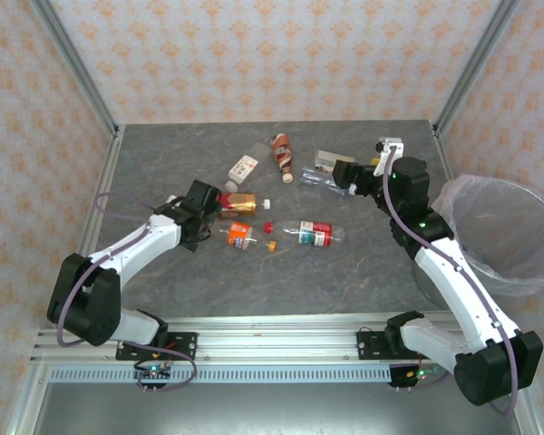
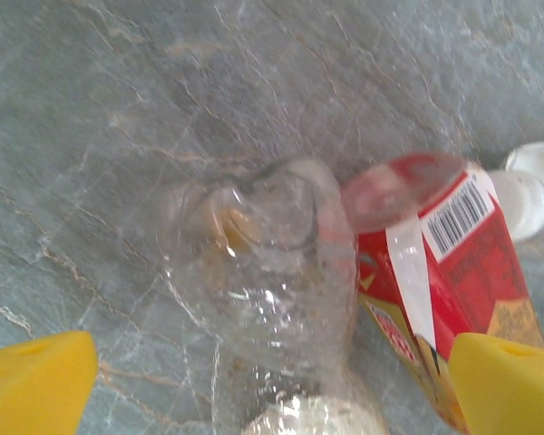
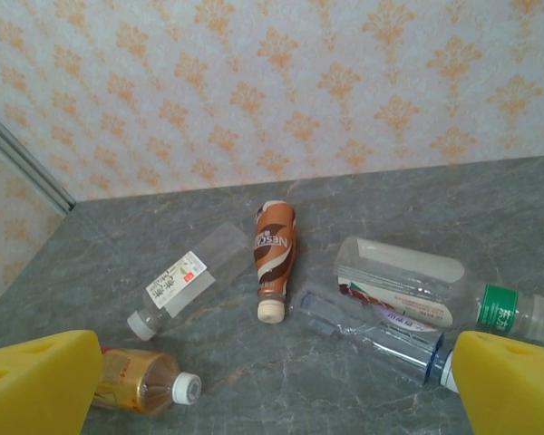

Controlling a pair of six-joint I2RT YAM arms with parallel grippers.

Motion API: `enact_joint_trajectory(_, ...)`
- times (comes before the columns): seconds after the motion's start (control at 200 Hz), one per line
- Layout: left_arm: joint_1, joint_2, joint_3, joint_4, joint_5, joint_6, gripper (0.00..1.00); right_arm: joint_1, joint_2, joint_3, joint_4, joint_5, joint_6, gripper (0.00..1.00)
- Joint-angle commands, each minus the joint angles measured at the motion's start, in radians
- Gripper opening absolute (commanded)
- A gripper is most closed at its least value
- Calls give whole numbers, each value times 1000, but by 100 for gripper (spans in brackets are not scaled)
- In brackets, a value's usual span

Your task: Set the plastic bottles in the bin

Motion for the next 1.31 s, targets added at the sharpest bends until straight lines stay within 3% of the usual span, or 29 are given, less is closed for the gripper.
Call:
enact_joint_trajectory(0.0, -2, 21, 41, -67, -123, -87, 100, 5, -28, -27, 67, 5, 1, 99)
enact_joint_trajectory(0.49, 22, 177, 104, -7, -106, -115, 100, 6, -33, -62, 84, 0, 18, 99)
enact_joint_trajectory(0.731, 24, 238, 102, 10, -131, -105, 83, 7, -34, -39, 37, 5, -13, 99)
enact_joint_trajectory(0.781, 25, 246, 98, 23, -134, -90, 78, 6, -33, -34, 26, 5, -18, 99)
enact_joint_trajectory(1.051, 25, 263, 61, 87, -99, 32, 75, 8, -6, -53, -3, -70, 28, 99)
enact_joint_trajectory(1.301, 24, 226, 21, 132, -55, 233, 68, 8, 9, -99, -13, -73, 89, 99)
